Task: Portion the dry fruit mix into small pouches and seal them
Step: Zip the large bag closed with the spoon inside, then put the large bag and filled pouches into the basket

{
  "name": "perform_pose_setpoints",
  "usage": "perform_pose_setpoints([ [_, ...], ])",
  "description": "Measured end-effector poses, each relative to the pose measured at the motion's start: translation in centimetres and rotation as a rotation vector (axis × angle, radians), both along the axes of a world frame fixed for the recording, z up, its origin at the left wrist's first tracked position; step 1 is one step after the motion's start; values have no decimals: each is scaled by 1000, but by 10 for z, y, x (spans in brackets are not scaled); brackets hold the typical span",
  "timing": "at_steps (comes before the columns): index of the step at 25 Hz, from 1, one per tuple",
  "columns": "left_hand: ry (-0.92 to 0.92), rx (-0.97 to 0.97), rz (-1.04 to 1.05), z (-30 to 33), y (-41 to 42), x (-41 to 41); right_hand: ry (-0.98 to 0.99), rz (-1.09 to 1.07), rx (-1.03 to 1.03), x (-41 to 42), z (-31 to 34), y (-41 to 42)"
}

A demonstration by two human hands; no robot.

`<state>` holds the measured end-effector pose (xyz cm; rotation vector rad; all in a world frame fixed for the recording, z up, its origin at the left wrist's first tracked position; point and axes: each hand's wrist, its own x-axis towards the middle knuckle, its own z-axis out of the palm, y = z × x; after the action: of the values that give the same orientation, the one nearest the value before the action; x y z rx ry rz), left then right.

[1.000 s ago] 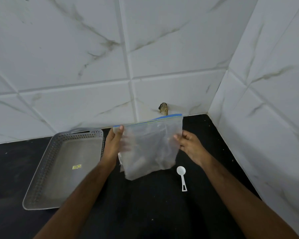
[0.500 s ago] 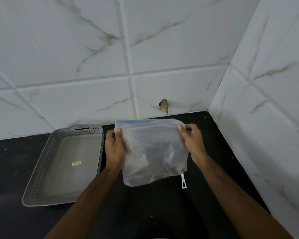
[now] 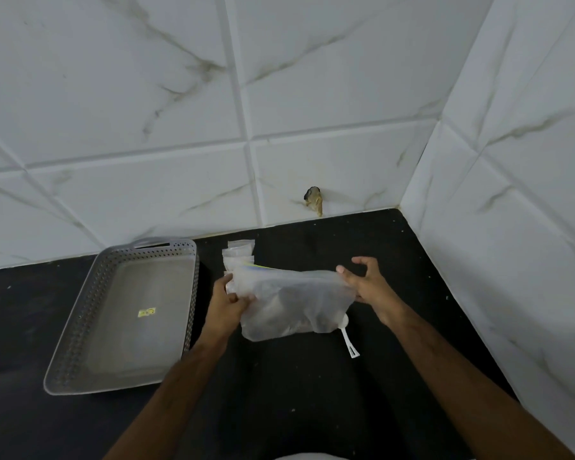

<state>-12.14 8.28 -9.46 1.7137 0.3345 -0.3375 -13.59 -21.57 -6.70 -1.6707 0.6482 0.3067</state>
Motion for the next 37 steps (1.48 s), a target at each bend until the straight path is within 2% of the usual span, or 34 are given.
perform_pose_setpoints([
  [2, -4, 1, -67, 6, 2, 1, -27, 105, -29, -6, -7, -2],
  [5, -59, -20, -242, 14, 3, -1, -149, 163, 121, -12, -11, -6],
  [7, -131, 67, -260, 22, 2, 1, -216, 192, 172, -11, -3, -7],
  [9, -221, 231, -241, 31, 6, 8, -276, 220, 82, -6, 7, -8],
  [12, -337, 514, -302, 52, 13, 20, -332, 314, -217, 5, 23, -7],
  [14, -456, 654, -312, 67, 16, 25, -347, 323, -321, 11, 39, -2],
  [16, -572, 598, -249, 76, 21, 27, -374, 252, -313, 16, 55, 1],
  [18, -575, 282, -118, 84, 20, 24, -474, 146, -245, 19, 64, 1],
  [20, -508, -87, 7, 89, 8, 19, -527, 30, -64, 19, 67, 9],
  [22, -485, -198, 126, 89, -10, 15, -402, -75, 135, 16, 63, 29],
  [24, -494, -131, 242, 83, -22, 14, -255, -118, 177, 11, 51, 48],
  [27, -537, 86, 299, 76, -23, 12, -247, -217, 161, 10, 25, 57],
  [30, -560, 231, 270, 72, -17, 9, -450, -239, -76, 9, 21, 55],
  [33, -613, 240, 234, 73, -12, 8, -697, -161, -330, 9, 35, 56],
  [35, -636, 225, 251, 75, -9, 10, -778, -134, -394, 13, 42, 56],
  [37, -647, 212, 292, 79, -3, 11, -797, -129, -368, 15, 45, 59],
])
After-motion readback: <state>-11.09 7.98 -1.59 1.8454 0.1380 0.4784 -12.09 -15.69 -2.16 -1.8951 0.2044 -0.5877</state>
